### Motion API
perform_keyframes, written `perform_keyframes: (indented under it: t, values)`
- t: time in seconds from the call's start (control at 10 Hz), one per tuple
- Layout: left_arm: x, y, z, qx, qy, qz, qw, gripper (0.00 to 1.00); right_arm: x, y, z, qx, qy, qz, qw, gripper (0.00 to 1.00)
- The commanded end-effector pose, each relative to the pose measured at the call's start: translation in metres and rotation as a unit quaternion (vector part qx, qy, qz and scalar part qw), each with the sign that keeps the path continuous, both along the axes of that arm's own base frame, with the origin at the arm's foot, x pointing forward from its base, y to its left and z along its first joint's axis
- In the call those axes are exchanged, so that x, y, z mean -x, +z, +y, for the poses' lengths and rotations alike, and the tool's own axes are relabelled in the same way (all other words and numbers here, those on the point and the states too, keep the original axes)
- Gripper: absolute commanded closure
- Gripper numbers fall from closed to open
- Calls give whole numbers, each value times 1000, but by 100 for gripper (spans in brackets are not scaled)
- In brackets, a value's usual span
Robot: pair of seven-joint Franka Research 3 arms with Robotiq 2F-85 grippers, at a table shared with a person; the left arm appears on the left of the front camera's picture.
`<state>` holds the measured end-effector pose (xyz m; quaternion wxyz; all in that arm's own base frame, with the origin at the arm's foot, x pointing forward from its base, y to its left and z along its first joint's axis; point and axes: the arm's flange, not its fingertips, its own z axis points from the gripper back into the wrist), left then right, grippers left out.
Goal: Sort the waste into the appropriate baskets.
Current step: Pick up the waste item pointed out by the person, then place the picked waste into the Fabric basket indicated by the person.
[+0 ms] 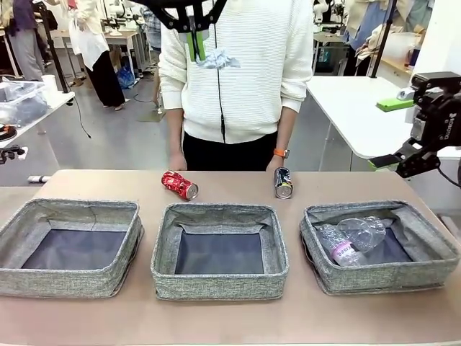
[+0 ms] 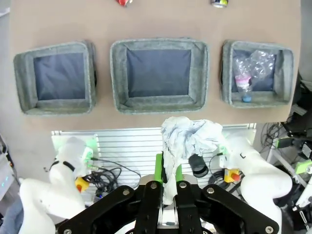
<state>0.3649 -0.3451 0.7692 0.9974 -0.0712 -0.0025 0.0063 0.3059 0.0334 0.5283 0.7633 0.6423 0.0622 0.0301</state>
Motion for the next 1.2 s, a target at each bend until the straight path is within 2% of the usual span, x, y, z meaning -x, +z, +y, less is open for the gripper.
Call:
perform_keyframes:
  t: [0.0, 0.1, 0.2, 1.1]
  values:
    - [0, 12, -8, 3, -1, 16, 1000, 94, -2, 2, 1, -11, 2, -11, 1000, 0]
    - [0, 9, -7, 7, 0, 23, 1000, 94, -2, 2, 1, -11, 2, -11, 1000, 0]
    - [-1, 4, -1, 2, -4, 4, 1000, 94, -2, 2, 1, -11, 2, -11, 1000, 0]
    - [-1, 4, -1, 2, -4, 4, 1000, 94, -2, 2, 1, -11, 2, -11, 1000, 0]
